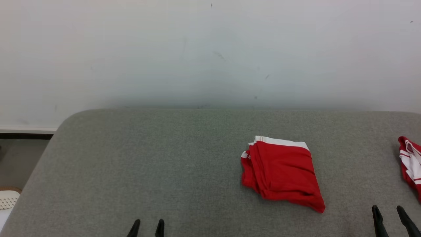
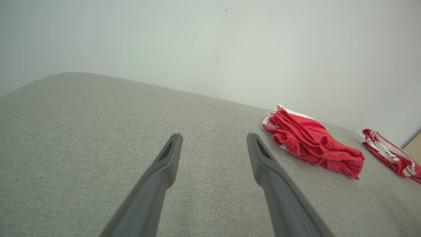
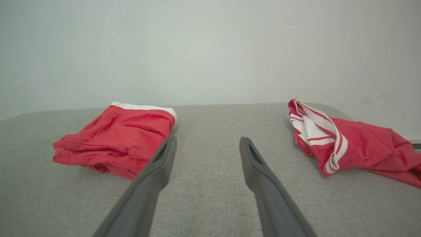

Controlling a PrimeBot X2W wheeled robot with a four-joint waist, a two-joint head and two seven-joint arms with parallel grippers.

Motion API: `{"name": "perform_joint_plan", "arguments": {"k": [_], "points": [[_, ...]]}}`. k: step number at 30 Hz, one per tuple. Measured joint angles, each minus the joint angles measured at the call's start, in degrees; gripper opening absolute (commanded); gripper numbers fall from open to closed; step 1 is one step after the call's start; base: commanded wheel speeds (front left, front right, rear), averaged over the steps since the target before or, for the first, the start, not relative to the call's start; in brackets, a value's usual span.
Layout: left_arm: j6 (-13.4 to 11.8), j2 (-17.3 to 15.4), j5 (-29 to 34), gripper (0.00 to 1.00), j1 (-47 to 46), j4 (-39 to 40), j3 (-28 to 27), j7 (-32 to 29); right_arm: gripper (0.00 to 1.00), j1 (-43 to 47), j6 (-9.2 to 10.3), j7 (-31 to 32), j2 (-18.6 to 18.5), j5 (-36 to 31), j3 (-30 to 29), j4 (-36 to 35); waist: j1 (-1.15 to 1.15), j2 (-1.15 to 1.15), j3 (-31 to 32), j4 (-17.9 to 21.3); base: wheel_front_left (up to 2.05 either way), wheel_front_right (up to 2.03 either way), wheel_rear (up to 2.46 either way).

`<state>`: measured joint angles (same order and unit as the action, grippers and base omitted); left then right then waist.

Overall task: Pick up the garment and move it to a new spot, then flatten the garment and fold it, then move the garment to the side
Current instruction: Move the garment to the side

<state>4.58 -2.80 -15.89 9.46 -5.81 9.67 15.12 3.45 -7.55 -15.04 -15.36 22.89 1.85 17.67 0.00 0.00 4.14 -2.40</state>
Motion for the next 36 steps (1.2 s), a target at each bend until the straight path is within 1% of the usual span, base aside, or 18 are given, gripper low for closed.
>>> {"name": "perform_joint_plan", "arguments": {"k": [2, 4, 6, 9, 11, 14, 16, 19, 22, 26, 29, 32, 33, 34, 35, 36], "points": [[0.0, 0.0, 0.2, 1.00, -0.1, 0.0, 0.1, 0.0, 1.00, -1.0, 0.01, 0.9, 0.0, 3.9, 1.1, 0.4, 0.00, 0.00, -0.3, -0.1, 0.00, 0.00, 0.00], [0.2, 0.0, 0.3, 1.00, -0.2, 0.0, 0.3, 0.0, 1.00, -2.9, 0.00, 3.7, -0.7, 8.7, 2.2, 0.1, 0.00, 0.00, -0.7, -0.4, 0.00, 0.00, 0.00], [0.4, 0.0, 0.4, 1.00, -0.6, -0.2, 0.8, 0.0, 1.00, -5.5, 0.00, 7.8, -1.4, 14.3, 2.5, -0.2, 0.00, 0.00, -1.1, -0.8, 0.00, 0.00, 0.00], [0.5, 0.0, 0.6, 1.00, -1.6, -0.5, 1.8, 0.0, 1.00, -9.0, 0.00, 15.0, -3.9, 21.2, 3.4, -0.9, 0.01, 0.00, -1.9, -2.0, 0.00, 0.00, 0.00], [0.6, 0.0, 0.6, 1.00, -2.2, -0.7, 2.6, 0.0, 1.00, -10.8, 0.01, 21.4, -4.8, 26.9, 3.9, -0.7, 0.01, 0.00, -2.4, -3.2, 0.00, 0.00, 0.00], [0.4, 0.0, 0.2, 1.00, -3.2, -0.6, 3.7, 0.0, 1.00, -14.2, 0.01, 29.7, -6.4, 31.9, 4.0, 1.0, 0.01, 0.00, -3.9, -5.0, 0.00, 0.00, 0.00], [0.3, 0.0, 0.0, 1.00, -4.2, -0.6, 4.5, 0.0, 1.00, -16.6, 0.01, 34.6, -7.3, 33.4, 4.3, 2.9, 0.01, 0.00, -5.3, -6.2, 0.00, 0.00, 0.00], [-0.1, 0.0, -0.4, 1.00, -5.4, -0.6, 5.9, 0.0, 1.00, -19.4, 0.01, 40.2, -8.9, 33.7, 4.8, 6.2, 0.01, 0.00, -7.2, -8.3, 0.00, 0.00, 0.00], [-0.5, 0.0, -1.1, 1.00, -6.5, -0.7, 6.8, 0.0, 1.00, -21.7, 0.01, 44.5, -9.0, 35.0, 4.1, 10.0, 0.01, 0.00, -9.0, -10.7, 0.00, 0.00, 0.00], [-0.9, 0.0, -1.8, 1.00, -7.6, -0.8, 7.6, 0.0, 1.00, -24.0, 0.01, 48.0, -8.4, 37.1, 1.9, 14.3, 0.01, 0.00, -11.0, -14.0, 0.00, 0.00, 0.00], [-1.0, 0.0, -1.9, 1.00, -7.8, -0.9, 7.8, 0.0, 1.00, -25.2, 0.01, 49.4, -7.3, 38.3, 1.3, 15.7, 0.01, 0.00, -12.1, -16.1, 0.00, 0.00, 0.00], [-1.2, 0.0, -2.1, 1.00, -7.8, -0.9, 8.0, 0.0, 1.00, -26.0, 0.01, 50.0, -6.5, 38.6, 1.1, 16.6, 0.01, 0.00, -12.8, -17.4, 0.00, 0.00, 0.00], [-1.3, 0.0, -2.1, 1.00, -7.8, -0.9, 8.0, 0.0, 0.59, -26.1, 0.01, 50.3, -6.2, 38.6, 1.1, 16.7, 0.01, 0.00, -12.9, -17.5, 0.00, 0.00, 0.00], [-1.4, 0.0, -2.2, 1.00, -7.8, -0.9, 8.0, 0.0, 0.10, -26.3, 0.01, 50.4, -5.9, 38.7, 1.2, 16.6, 0.01, 0.00, -12.9, -17.6, 0.00, 0.00, 0.00], [-1.5, 0.0, -2.2, 1.00, -7.8, -0.9, 8.0, 0.0, 0.00, -26.4, 0.01, 50.3, -5.6, 38.9, 1.3, 16.4, 0.01, 0.00, -12.8, -17.5, 0.00, 0.00, 0.00], [-1.6, 0.0, -2.2, 1.00, -7.8, -0.9, 8.0, 0.0, 0.00, -26.5, 0.01, 50.3, -5.3, 39.1, 1.3, 16.3, 0.01, 0.00, -12.8, -17.3, 0.00, 0.00, 0.00]]}}
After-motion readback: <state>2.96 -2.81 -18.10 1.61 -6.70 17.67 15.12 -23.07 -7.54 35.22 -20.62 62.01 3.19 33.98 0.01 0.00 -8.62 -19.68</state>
